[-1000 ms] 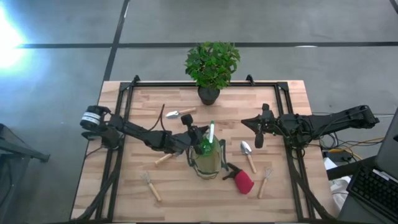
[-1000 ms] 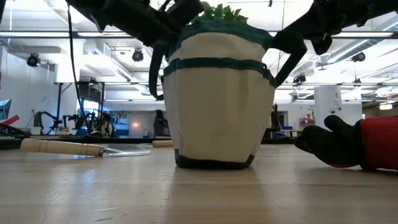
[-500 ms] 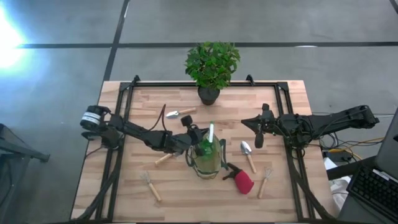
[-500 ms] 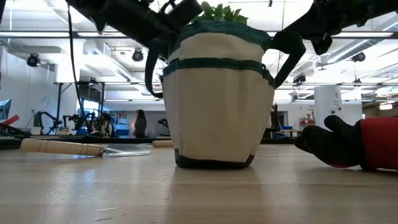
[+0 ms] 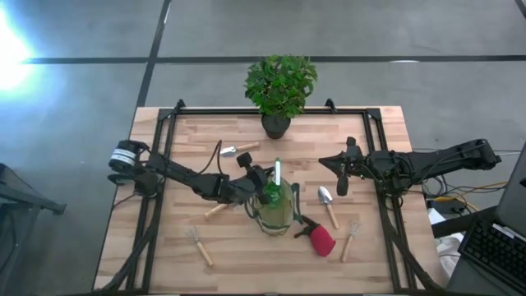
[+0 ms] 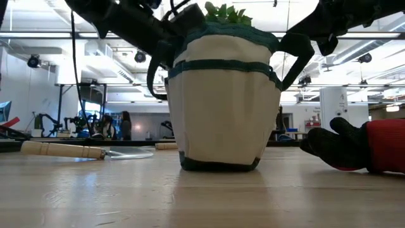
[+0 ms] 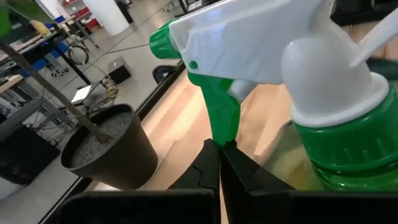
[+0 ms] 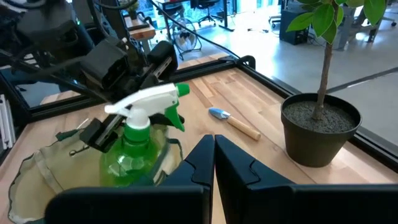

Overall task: Pick & Place Garden tools in Gardening bag
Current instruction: Put the green spray bottle into the green gardening bag

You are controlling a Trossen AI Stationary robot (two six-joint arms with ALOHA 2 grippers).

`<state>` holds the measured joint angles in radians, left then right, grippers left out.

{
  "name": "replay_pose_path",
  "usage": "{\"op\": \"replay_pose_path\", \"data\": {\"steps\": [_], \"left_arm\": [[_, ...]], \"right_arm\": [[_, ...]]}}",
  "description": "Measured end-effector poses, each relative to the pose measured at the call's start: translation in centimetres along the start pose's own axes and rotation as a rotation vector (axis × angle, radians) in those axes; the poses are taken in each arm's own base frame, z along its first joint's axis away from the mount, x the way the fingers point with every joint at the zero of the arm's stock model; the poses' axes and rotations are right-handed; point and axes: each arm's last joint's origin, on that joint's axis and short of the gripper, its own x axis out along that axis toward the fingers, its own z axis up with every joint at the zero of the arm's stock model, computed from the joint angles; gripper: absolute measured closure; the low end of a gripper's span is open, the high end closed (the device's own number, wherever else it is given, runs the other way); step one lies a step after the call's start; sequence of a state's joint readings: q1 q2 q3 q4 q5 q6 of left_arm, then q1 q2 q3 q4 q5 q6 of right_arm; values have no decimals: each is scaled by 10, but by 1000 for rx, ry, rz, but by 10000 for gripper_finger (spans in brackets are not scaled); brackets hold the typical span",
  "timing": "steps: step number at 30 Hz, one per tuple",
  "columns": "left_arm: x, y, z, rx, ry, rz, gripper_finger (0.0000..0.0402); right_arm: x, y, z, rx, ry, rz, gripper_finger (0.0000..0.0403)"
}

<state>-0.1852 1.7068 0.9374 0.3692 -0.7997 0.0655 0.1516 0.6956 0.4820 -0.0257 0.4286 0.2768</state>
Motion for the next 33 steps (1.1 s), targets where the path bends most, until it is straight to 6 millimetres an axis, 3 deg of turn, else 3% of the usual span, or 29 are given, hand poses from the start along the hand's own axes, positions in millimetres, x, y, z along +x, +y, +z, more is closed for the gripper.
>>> {"op": "replay_pose_path", "data": {"steps": [17, 33], "left_arm": [[2, -3, -1, 59, 1, -51, 389], [2, -3, 14, 207, 111, -64, 271]], "right_arm": [[0, 0, 0, -7, 0, 0, 394], [0, 0, 0, -7, 0, 1, 394]]}}
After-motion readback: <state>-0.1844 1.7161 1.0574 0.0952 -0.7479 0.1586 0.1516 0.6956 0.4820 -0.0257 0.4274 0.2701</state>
